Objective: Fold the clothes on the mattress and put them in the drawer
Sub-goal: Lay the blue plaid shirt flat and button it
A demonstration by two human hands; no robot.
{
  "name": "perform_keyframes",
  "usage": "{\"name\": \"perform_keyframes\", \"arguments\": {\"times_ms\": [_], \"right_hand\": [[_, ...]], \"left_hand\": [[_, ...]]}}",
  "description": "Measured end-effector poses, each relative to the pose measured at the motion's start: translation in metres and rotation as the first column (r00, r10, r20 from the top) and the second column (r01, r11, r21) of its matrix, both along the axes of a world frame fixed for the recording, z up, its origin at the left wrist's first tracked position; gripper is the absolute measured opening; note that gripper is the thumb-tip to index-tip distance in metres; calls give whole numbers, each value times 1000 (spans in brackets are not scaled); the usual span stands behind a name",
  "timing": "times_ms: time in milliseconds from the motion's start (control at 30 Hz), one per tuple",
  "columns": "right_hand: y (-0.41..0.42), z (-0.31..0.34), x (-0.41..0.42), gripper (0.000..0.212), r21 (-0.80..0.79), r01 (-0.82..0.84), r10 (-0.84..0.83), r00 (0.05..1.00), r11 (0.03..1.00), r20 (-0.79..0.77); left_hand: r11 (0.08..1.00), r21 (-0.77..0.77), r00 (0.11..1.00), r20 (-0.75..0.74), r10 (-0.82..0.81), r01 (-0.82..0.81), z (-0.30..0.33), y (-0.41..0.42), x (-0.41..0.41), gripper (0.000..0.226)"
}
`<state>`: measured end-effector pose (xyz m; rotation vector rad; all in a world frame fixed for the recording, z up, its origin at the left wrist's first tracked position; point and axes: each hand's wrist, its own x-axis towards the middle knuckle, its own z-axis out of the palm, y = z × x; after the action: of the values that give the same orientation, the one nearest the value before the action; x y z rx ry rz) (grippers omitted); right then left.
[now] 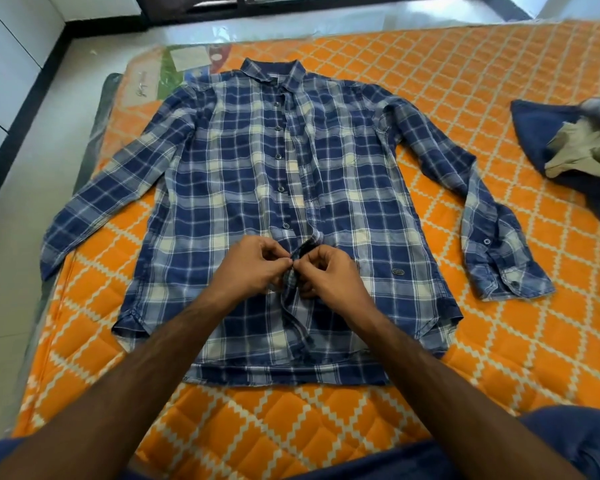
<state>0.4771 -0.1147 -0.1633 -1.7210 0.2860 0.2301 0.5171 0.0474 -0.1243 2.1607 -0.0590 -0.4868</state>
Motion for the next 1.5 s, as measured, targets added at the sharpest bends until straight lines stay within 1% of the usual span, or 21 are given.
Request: {"name": "perform_keyframes", "arguments": {"times_ms": [167, 300, 400, 500, 533, 567, 667, 733, 800, 867, 933, 967, 1000, 1067, 1133, 1200, 1267, 1333, 1400, 1467, 1500], "right_hand": [[0, 0, 2, 14, 74, -16, 18, 999, 997, -34], [0, 0, 2, 14, 97, -4, 8, 999, 995, -38], [-2, 3, 1, 14, 139, -19, 27, 998, 990, -52], [-16, 15, 6, 17, 250, 83, -67, 995, 965, -71], [-25, 20, 9, 19, 239, 123, -114, 992, 963, -48], [-34, 26, 14, 20, 198, 154, -156, 988, 968, -7], [-53, 42, 32, 20, 25, 197, -199, 969, 980, 143], [-51, 50, 47, 18, -98, 136, -117, 976, 986, 182], [-38, 53, 62, 16, -272, 29, 14, 988, 962, 157], [-23, 51, 73, 25, -469, -75, 125, 989, 880, 77], [-12, 43, 77, 35, -658, -200, 215, 975, 726, -59], [-9, 37, 77, 35, -712, -252, 238, 964, 656, -121], [-8, 31, 77, 32, -734, -278, 237, 958, 620, -162], [-9, 25, 80, 20, -721, -257, 202, 966, 644, -163], [-12, 22, 83, 9, -686, -224, 169, 974, 692, -149], [-17, 23, 83, 9, -590, -197, 141, 980, 783, -140], [-23, 26, 79, 15, -457, -151, 111, 987, 876, -113], [-25, 26, 75, 18, -368, -87, 68, 996, 926, -65], [-22, 24, 73, 19, -257, -21, 17, 1000, 966, -17], [-15, 19, 73, 16, -103, 58, -57, 998, 993, 7], [-10, 16, 73, 15, -67, 86, -85, 996, 994, 15]], "left_hand": [[999, 30, 999, 27, 36, -36, 2, -3, -1, 9], [997, 48, 998, 25, 60, -61, 1, -2, 0, 12], [998, 68, 999, 34, 15, -18, 0, 0, 2, 11], [993, 99, 998, -11, -63, 63, 2, 11, 7, 9], [995, 80, 998, -26, -53, 55, 4, 15, 10, 9], [997, 69, 1000, -14, -21, 22, 7, 19, 14, 10], [996, 73, 983, 179, 43, -57, 15, 20, 32, 8], [994, 107, 963, 270, -18, -11, 16, 12, 46, 9], [981, 187, 937, 331, -114, 54, 9, 2, 59, 13], [958, 267, 919, 343, -193, 101, -4, -6, 66, 9], [928, 348, 911, 326, -254, 134, -19, -9, 66, 6], [921, 366, 903, 336, -266, 135, -26, -9, 65, 7], [923, 364, 898, 355, -261, 125, -31, -8, 63, 7], [938, 332, 892, 388, -232, 99, -35, -6, 64, 7], [943, 321, 909, 360, -208, 88, -35, -6, 68, 11], [942, 324, 929, 312, -197, 91, -32, -8, 70, 14], [951, 299, 941, 290, -175, 85, -30, -9, 70, 15], [977, 210, 963, 253, -96, 42, -29, -8, 68, 13], [997, 71, 983, 184, 22, -36, -26, -9, 67, 9], [987, -113, 988, 83, 127, -117, -22, -12, 68, 8], [971, -186, 987, 28, 159, -151, -21, -12, 68, 7]]}}
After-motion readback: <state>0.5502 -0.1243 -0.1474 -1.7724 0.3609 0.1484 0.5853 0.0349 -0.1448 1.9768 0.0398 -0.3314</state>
